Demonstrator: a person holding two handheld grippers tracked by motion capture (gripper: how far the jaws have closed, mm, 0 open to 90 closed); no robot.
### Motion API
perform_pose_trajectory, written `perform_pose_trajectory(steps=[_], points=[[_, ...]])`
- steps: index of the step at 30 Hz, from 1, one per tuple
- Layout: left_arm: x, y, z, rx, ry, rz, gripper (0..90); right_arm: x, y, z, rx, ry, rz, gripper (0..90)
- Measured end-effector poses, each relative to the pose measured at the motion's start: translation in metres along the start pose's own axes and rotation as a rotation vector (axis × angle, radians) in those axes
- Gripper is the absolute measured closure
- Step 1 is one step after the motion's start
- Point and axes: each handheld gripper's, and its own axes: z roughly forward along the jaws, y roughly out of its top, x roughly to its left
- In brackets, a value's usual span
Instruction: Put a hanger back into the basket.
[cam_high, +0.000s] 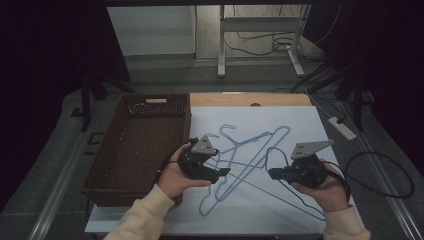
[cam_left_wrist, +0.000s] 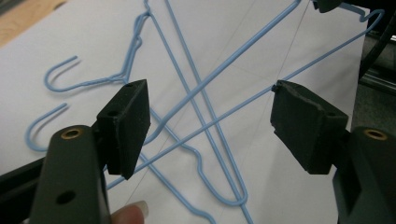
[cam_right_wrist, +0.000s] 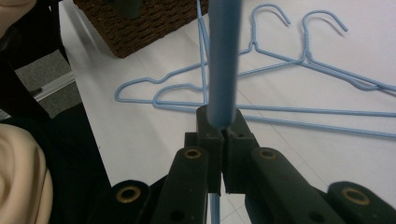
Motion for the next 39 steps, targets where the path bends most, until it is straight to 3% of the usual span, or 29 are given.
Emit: perform_pose_trajectory(steps=[12,15,20,24,26,32,36,39], points=[[0.002,0.014,0.031,0.070,-0.021,0.085,33.6,0.000,0.000,-0.006,-0.007,0.028,-0.006,87.8],[0.000,0.017,0.039,0.086,-0.017,0.132,35.8,0.000,-0.001,-0.008,-0.013,0.038,-0.009,87.9],[-0.005,0.018,0.049,0.127,0.010,0.204,46.2,0.000,-0.001,-0.010,-0.018,0.059,-0.016,87.8],[-0.007,0.019,0.052,0.143,0.034,0.235,68.0,-0.002,-0.003,-0.012,-0.022,0.063,-0.016,87.8],[-0.009,0.020,0.051,0.131,0.039,0.254,72.5,-0.005,-0.004,-0.014,-0.026,0.059,-0.011,87.8],[-0.018,0.021,0.048,0.133,0.045,0.309,79.7,-0.012,-0.008,-0.017,-0.043,0.005,0.008,87.5],[-0.026,0.022,0.044,0.130,0.035,0.331,84.7,-0.016,-0.009,-0.015,-0.048,-0.089,0.008,86.3],[-0.030,0.021,0.041,0.135,0.035,0.333,86.7,-0.017,-0.010,-0.011,-0.054,-0.128,0.007,84.3]])
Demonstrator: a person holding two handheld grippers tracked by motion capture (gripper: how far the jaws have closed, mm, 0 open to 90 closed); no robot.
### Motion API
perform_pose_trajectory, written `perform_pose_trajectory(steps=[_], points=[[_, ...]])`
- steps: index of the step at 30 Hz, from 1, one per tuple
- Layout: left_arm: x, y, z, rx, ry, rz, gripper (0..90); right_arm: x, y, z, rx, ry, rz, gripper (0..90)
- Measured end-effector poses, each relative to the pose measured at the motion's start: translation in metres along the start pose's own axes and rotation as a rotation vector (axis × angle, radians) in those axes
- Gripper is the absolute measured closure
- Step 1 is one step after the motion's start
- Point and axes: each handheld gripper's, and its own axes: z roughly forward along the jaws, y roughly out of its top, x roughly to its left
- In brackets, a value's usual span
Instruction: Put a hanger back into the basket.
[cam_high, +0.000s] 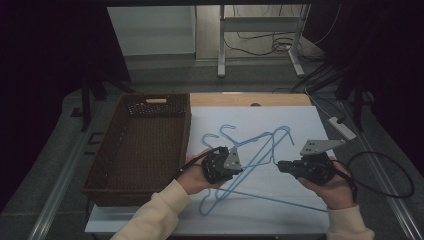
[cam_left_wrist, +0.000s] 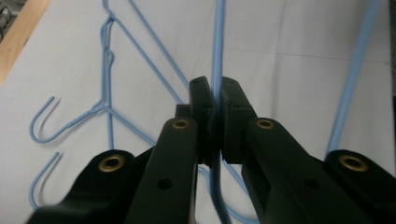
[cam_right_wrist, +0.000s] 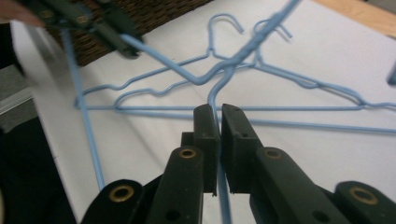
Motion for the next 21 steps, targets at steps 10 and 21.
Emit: perform_pose_trajectory(steps=[10,21], points=[[0.003,-0.009,-0.018,-0.062,-0.001,-0.110,87.1,0.003,0.002,0.001,-0.076,-0.075,-0.014,73.6],[0.017,-0.029,-0.044,-0.135,0.007,-0.263,87.2,-0.003,-0.005,-0.003,-0.177,-0.136,0.055,43.3]])
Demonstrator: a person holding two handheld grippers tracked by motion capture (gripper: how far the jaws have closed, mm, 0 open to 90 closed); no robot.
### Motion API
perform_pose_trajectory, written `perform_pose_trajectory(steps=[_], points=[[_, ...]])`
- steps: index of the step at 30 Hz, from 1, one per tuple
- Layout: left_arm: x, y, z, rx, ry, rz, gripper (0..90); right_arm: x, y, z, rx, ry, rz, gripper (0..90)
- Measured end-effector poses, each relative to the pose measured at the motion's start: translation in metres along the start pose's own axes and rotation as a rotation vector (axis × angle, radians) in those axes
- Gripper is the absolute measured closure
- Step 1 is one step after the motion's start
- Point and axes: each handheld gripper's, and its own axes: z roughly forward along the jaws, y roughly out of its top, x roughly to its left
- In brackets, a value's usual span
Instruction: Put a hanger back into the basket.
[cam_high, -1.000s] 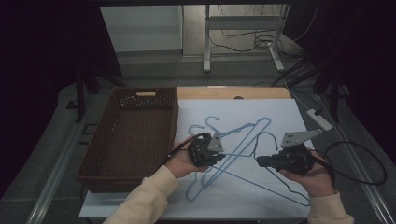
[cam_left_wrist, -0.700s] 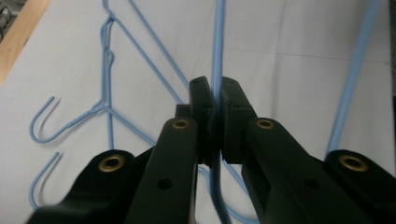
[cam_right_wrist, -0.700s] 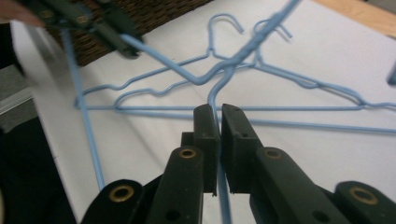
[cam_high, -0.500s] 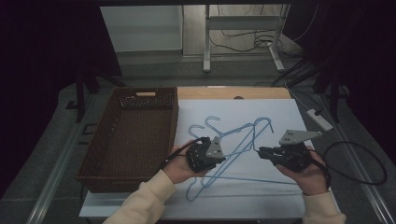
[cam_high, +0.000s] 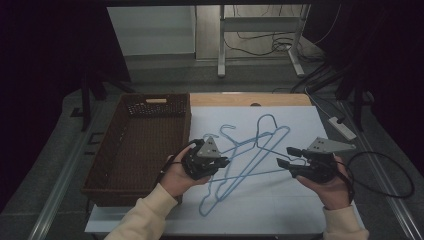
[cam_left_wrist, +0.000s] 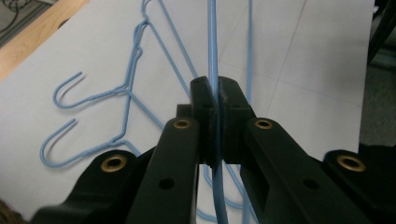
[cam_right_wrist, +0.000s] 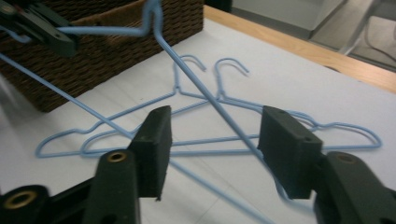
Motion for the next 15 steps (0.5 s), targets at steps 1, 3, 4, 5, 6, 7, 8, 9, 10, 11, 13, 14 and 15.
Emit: perform_pose_trajectory(steps=[1,3,4,5,6,7,8,9,10,11,13,14,15], points=[[0.001,-0.001,-0.002,-0.003,0.004,-0.008,87.2,-0.001,-0.001,0.000,-0.007,-0.009,0.005,40.5],[0.004,-0.003,-0.007,-0.014,0.010,-0.028,87.2,-0.002,-0.002,-0.001,-0.013,-0.023,0.011,37.8],[0.005,-0.004,-0.010,-0.019,0.012,-0.036,87.2,-0.002,-0.003,-0.001,-0.015,-0.028,0.019,37.1],[0.006,-0.004,-0.012,-0.027,0.012,-0.045,87.2,-0.003,-0.004,-0.002,-0.017,-0.028,0.024,37.0],[0.008,-0.005,-0.016,-0.038,0.014,-0.057,87.2,-0.003,-0.005,-0.002,-0.015,-0.026,0.026,37.0],[0.009,-0.005,-0.018,-0.044,0.014,-0.063,87.2,-0.003,-0.006,-0.002,-0.014,-0.024,0.030,36.8],[0.009,-0.006,-0.020,-0.048,0.015,-0.070,87.2,-0.003,-0.007,-0.002,-0.013,-0.027,0.029,36.7],[0.011,-0.006,-0.024,-0.053,0.019,-0.073,87.2,-0.003,-0.008,-0.002,-0.011,-0.027,0.030,36.6],[0.013,-0.006,-0.027,-0.057,0.023,-0.081,87.2,-0.003,-0.009,-0.001,-0.011,-0.027,0.034,36.5],[0.015,-0.007,-0.031,-0.063,0.027,-0.090,87.2,-0.004,-0.011,-0.001,-0.006,-0.029,0.034,36.4],[0.019,-0.009,-0.038,-0.076,0.035,-0.102,87.2,-0.004,-0.015,0.000,-0.004,-0.030,0.040,35.8],[0.021,-0.009,-0.041,-0.081,0.036,-0.108,87.2,-0.005,-0.016,0.000,-0.005,-0.029,0.045,35.8],[0.024,-0.011,-0.046,-0.092,0.038,-0.121,87.2,-0.005,-0.018,0.001,-0.005,-0.028,0.049,35.7]])
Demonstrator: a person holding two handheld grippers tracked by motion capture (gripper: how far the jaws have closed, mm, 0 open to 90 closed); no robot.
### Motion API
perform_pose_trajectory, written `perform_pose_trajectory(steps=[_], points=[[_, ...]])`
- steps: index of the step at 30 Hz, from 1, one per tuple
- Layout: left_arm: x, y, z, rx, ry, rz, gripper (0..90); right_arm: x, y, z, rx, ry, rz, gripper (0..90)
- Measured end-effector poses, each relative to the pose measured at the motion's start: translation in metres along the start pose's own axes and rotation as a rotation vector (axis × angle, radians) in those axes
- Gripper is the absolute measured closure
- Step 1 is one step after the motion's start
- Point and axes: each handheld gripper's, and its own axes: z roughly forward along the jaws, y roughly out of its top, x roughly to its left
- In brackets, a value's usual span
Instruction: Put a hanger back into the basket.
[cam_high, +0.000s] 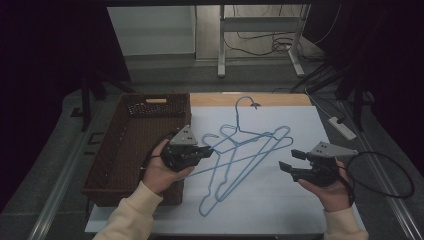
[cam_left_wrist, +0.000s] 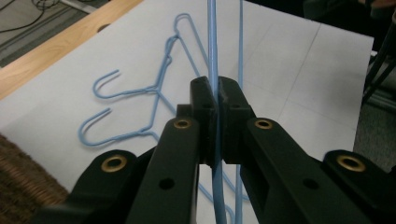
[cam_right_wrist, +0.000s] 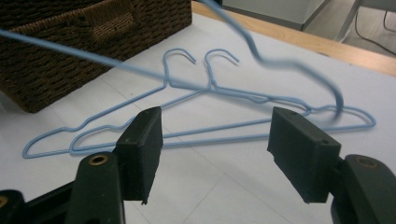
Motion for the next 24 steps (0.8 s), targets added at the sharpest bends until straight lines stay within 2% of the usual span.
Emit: perform_pose_trajectory(steps=[4,5,11,24], points=[[0.008,-0.002,-0.011,-0.018,0.021,-0.020,87.2,-0.002,-0.007,0.003,0.007,-0.002,0.016,34.7],[0.014,-0.003,-0.019,-0.035,0.029,-0.038,87.3,-0.003,-0.009,0.003,0.009,-0.003,0.019,34.5],[0.027,-0.010,-0.042,-0.082,0.072,-0.081,87.2,-0.004,-0.015,0.006,0.023,-0.007,0.028,33.6],[0.063,-0.044,-0.092,-0.109,0.218,-0.176,87.3,-0.004,-0.032,0.016,0.041,-0.013,0.049,32.1]])
